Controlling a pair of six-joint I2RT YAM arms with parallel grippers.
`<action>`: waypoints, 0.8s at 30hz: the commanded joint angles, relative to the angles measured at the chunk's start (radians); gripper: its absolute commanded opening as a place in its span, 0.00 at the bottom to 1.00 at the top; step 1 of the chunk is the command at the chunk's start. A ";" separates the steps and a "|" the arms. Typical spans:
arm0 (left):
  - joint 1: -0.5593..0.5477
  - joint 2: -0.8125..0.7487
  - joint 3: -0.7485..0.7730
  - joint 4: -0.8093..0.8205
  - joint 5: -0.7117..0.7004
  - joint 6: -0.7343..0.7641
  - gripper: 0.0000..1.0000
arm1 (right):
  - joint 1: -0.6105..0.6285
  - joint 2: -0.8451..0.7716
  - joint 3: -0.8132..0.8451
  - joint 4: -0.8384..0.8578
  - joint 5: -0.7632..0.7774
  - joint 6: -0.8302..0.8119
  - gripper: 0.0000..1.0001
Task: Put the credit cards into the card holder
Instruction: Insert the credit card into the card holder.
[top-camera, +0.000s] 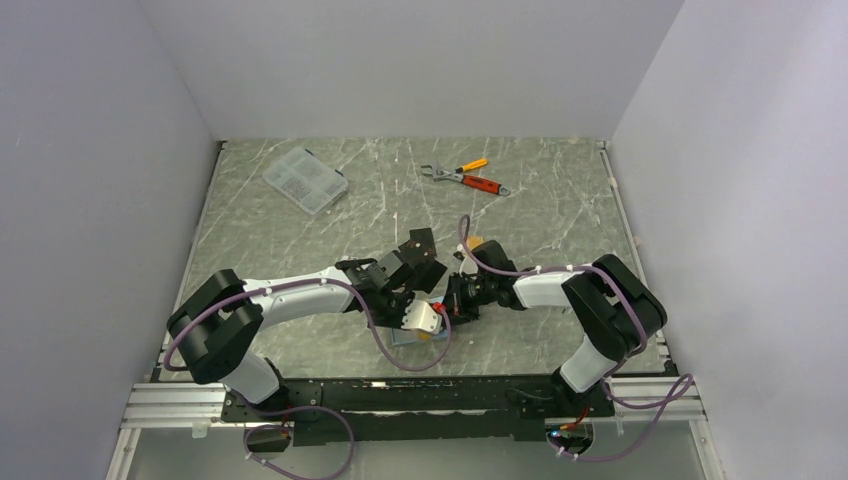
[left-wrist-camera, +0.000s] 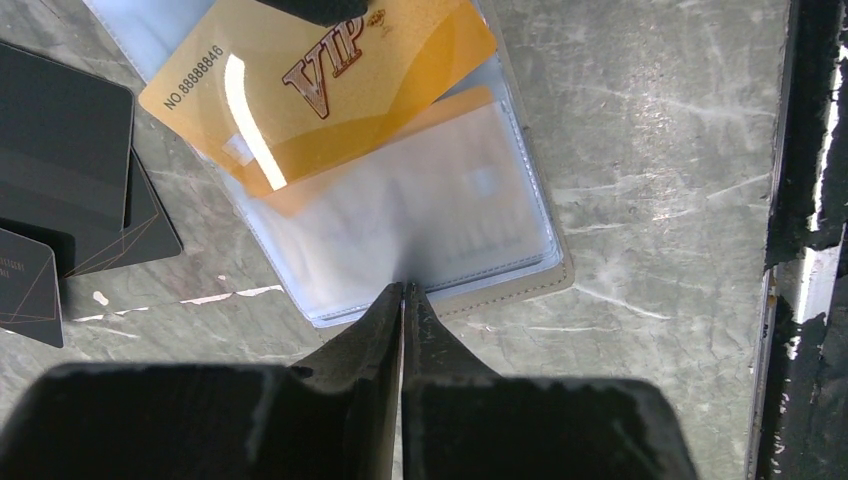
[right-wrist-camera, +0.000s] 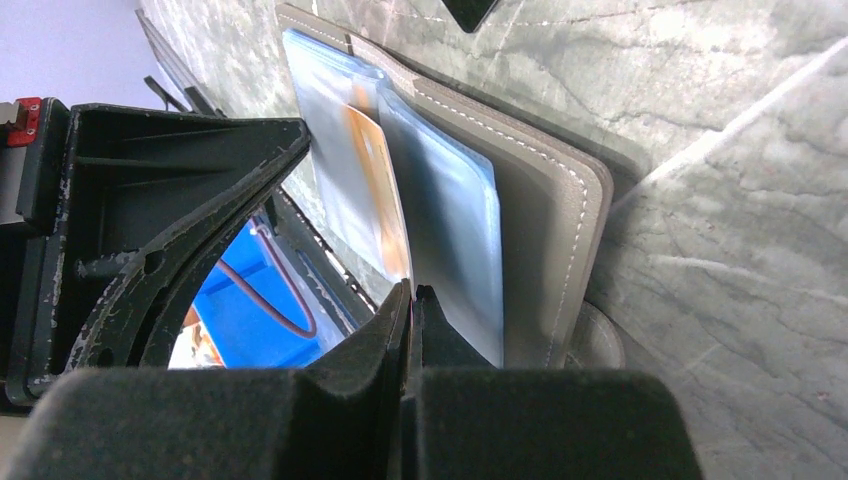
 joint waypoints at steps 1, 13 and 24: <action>-0.013 0.025 -0.008 -0.066 0.037 0.004 0.09 | 0.005 -0.011 -0.038 0.059 0.095 0.039 0.00; -0.023 0.031 -0.008 -0.066 0.035 0.001 0.09 | 0.037 -0.015 -0.080 0.168 0.158 0.128 0.00; -0.027 0.038 -0.004 -0.068 0.045 0.001 0.08 | 0.102 0.040 -0.027 0.162 0.164 0.133 0.00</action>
